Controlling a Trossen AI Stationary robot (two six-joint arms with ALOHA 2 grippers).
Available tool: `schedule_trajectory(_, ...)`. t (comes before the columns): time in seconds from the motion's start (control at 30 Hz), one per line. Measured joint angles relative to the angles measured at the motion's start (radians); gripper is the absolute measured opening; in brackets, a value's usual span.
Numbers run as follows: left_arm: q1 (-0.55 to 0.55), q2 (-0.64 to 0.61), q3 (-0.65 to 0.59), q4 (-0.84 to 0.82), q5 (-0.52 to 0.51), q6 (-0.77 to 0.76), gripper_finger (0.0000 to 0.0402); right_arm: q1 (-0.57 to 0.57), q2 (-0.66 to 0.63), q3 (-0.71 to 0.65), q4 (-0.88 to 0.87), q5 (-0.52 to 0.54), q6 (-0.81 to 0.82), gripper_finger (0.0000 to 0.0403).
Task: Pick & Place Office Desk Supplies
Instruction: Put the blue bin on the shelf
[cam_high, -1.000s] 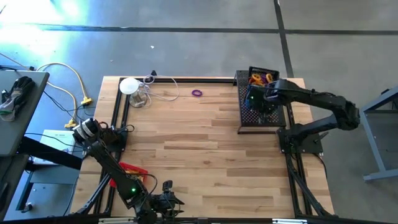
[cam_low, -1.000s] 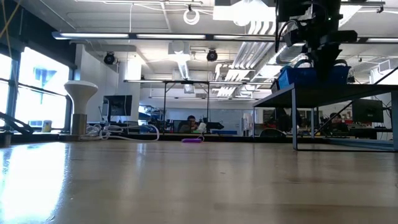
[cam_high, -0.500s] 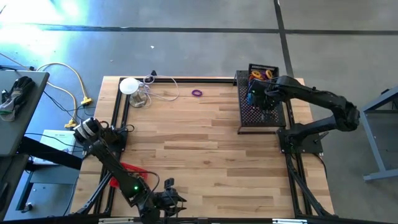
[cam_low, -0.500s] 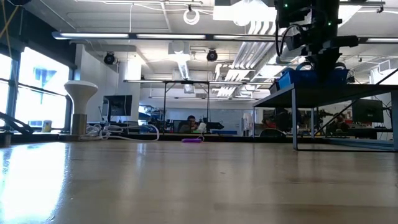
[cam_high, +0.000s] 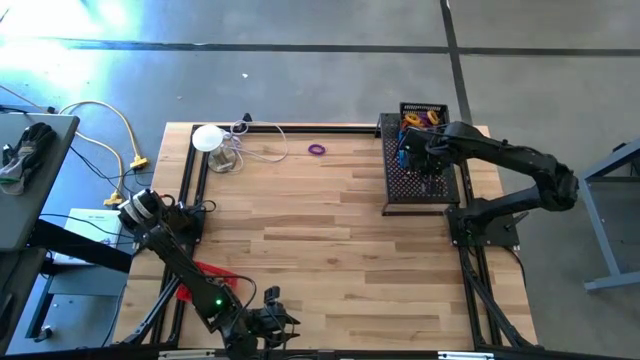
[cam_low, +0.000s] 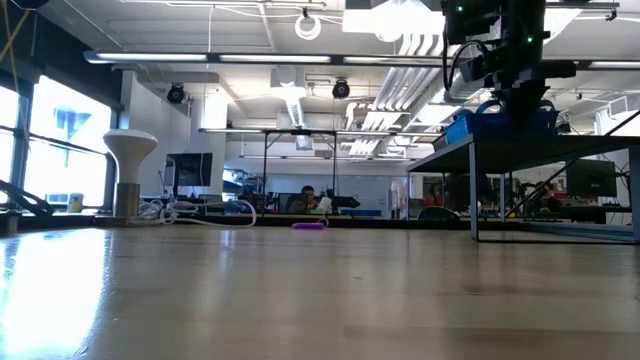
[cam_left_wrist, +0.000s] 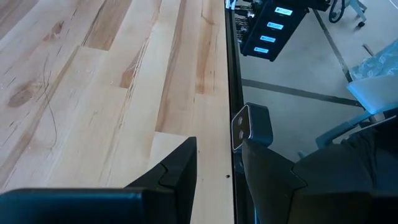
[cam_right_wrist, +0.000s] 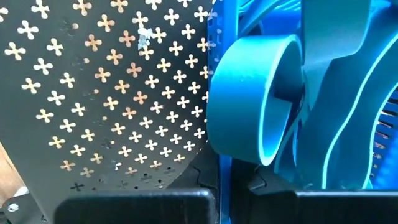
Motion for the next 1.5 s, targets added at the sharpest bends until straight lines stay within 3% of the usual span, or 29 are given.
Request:
schedule_trajectory(0.47, 0.0, 0.0, 0.0, 0.0, 0.0, 0.007, 0.0124, 0.0, -0.007, 0.0, 0.001, -0.001, 0.112, 0.0003)
schedule_trajectory(1.5, 0.037, 0.0, 0.0, 0.0, 0.001, 0.01, 0.0124, 0.0, -0.05, 0.0, -0.027, -0.038, 0.053, 0.0003)
